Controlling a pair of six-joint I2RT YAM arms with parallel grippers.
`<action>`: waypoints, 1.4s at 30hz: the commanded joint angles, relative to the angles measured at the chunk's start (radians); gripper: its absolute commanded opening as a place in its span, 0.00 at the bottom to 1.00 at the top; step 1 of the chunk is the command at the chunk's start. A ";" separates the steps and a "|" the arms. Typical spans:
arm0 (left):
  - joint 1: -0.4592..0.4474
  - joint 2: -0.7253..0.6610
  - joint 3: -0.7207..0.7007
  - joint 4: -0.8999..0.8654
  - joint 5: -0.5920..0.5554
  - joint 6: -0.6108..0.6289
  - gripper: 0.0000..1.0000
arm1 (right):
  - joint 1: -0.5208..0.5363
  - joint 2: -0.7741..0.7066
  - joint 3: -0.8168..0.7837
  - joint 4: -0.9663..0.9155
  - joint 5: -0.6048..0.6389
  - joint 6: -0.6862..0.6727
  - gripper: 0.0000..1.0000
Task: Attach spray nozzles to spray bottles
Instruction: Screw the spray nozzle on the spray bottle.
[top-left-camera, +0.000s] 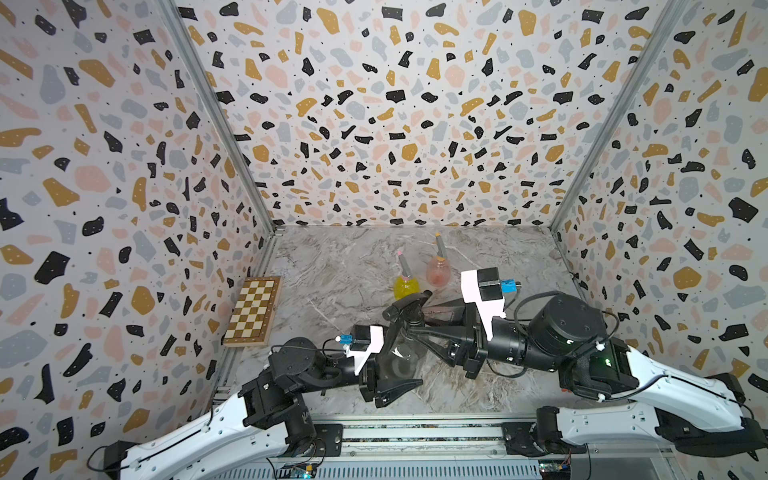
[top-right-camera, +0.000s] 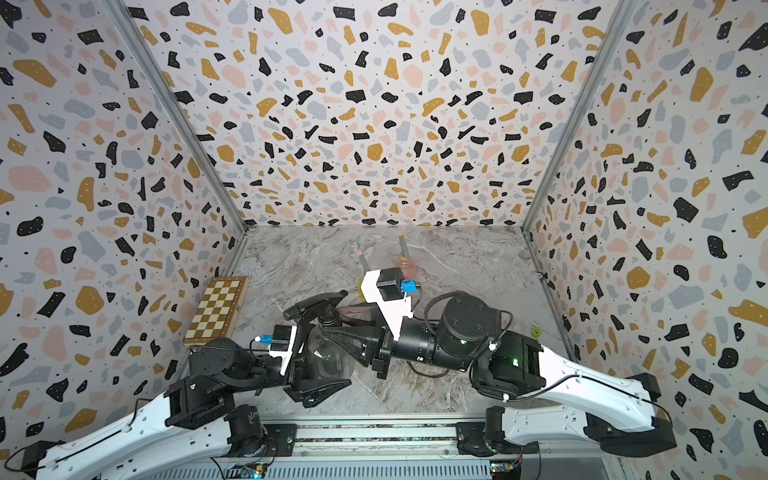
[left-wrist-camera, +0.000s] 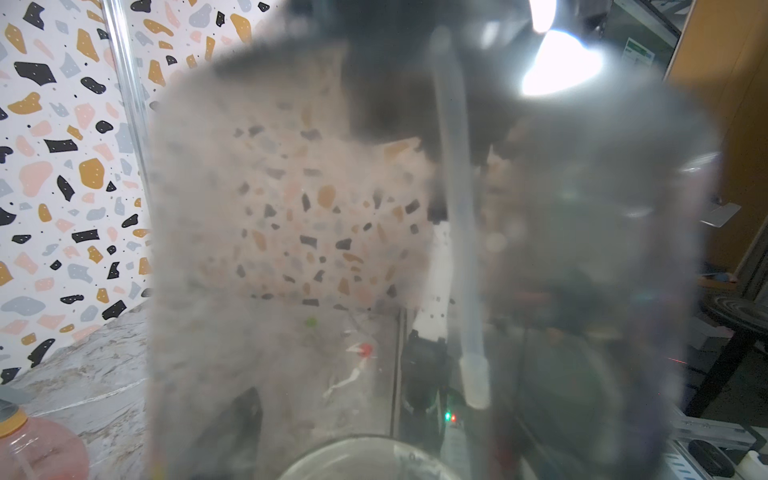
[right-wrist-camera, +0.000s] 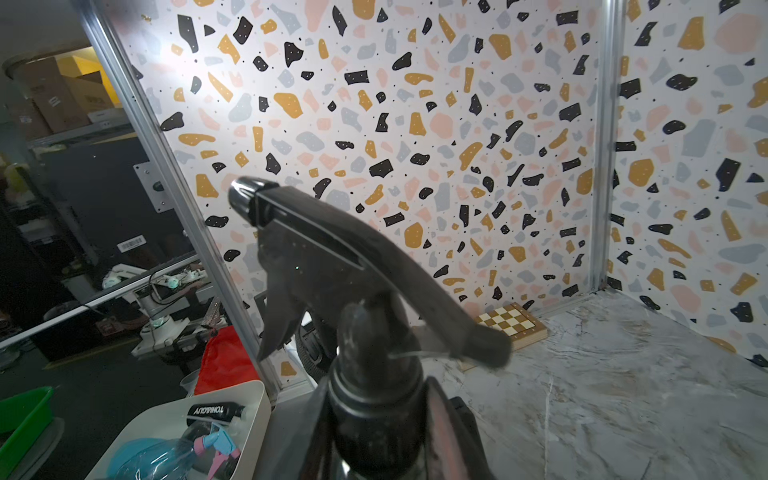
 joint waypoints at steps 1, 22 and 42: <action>0.008 -0.009 0.098 0.124 -0.028 0.032 0.00 | 0.041 0.023 -0.041 -0.133 0.073 0.009 0.32; 0.008 0.010 0.141 0.016 0.073 0.083 0.00 | 0.057 0.022 0.019 -0.145 0.096 -0.053 0.42; 0.008 -0.001 0.152 -0.076 0.058 0.117 0.00 | 0.056 -0.017 0.213 -0.378 -0.002 -0.077 0.79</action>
